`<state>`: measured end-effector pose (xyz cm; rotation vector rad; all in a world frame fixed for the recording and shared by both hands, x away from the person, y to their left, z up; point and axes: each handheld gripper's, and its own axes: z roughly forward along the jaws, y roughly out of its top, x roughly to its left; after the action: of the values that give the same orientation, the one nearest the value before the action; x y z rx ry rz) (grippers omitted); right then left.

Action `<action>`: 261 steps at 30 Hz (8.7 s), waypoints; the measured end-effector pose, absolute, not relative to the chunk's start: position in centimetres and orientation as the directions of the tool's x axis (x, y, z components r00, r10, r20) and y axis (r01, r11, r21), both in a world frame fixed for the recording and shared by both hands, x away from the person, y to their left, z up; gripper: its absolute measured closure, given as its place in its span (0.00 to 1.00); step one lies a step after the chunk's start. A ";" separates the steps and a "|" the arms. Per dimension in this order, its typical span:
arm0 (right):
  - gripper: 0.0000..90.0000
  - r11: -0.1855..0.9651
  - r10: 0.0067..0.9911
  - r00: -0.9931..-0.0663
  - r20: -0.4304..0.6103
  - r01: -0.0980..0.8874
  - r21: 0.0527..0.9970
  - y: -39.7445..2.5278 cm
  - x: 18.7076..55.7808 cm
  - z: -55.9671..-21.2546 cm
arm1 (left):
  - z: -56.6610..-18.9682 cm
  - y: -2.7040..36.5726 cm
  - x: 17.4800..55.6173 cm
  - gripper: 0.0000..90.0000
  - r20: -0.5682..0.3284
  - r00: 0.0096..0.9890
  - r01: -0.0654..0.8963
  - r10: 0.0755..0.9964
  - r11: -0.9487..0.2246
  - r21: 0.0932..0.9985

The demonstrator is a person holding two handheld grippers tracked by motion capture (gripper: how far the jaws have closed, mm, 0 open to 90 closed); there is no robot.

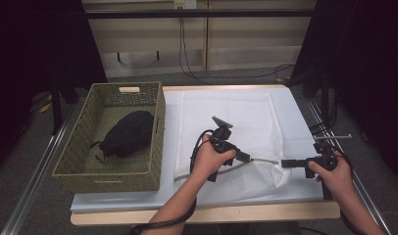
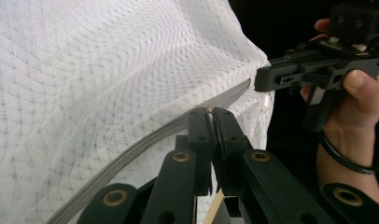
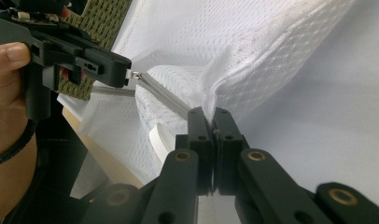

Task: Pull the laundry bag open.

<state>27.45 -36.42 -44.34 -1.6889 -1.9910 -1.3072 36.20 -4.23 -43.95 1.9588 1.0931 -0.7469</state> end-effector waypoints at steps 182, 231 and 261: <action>0.99 -0.071 0.705 -0.291 0.647 0.878 0.473 -38.2 27.0 -44.5 | -41.6 4.0 35.9 0.96 -0.738 0.431 0.902 0.519 -0.284 0.327; 0.99 -0.075 0.707 -0.286 0.647 0.879 0.471 -38.4 26.8 -44.4 | -40.5 6.5 35.8 0.96 -0.715 0.438 0.899 0.545 -0.256 0.356; 0.99 -0.082 0.712 -0.278 0.645 0.879 0.470 -38.6 26.8 -44.5 | -39.8 8.4 36.0 0.96 -0.748 0.389 0.921 0.538 -0.196 0.338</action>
<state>26.82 -38.60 -44.50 -1.7573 -1.9872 -1.2900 35.96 8.37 -39.81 1.8621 1.2599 -0.6152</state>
